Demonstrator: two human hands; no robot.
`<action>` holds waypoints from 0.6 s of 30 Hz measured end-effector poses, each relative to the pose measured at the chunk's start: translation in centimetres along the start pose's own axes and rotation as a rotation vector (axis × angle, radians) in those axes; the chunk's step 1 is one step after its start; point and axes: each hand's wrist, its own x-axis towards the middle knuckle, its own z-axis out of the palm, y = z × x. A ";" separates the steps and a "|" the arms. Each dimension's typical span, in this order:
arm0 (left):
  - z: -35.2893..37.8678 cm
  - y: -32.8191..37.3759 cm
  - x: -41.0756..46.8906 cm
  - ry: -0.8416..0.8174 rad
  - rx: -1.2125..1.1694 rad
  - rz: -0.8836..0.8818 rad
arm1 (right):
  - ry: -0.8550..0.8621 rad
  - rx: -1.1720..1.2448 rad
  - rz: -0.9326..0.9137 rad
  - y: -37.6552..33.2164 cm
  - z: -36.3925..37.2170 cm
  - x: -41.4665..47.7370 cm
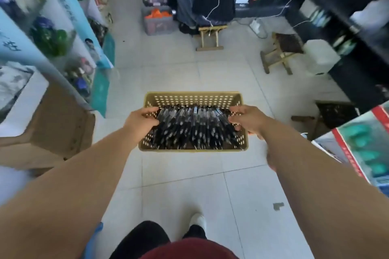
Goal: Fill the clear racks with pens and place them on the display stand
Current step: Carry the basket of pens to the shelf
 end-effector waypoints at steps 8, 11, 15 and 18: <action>9.4 9.4 7.3 -0.232 0.112 0.178 | 0.247 0.182 0.102 3.9 -9.2 3.3; 11.5 12.6 11.5 -0.283 0.090 0.185 | 0.286 0.200 0.120 3.1 -11.8 6.5; 13.6 17.7 18.5 -0.376 0.077 0.211 | 0.333 0.260 0.154 1.1 -15.8 12.0; 15.1 22.5 23.9 -0.420 0.146 0.257 | 0.391 0.351 0.184 -0.6 -18.8 15.9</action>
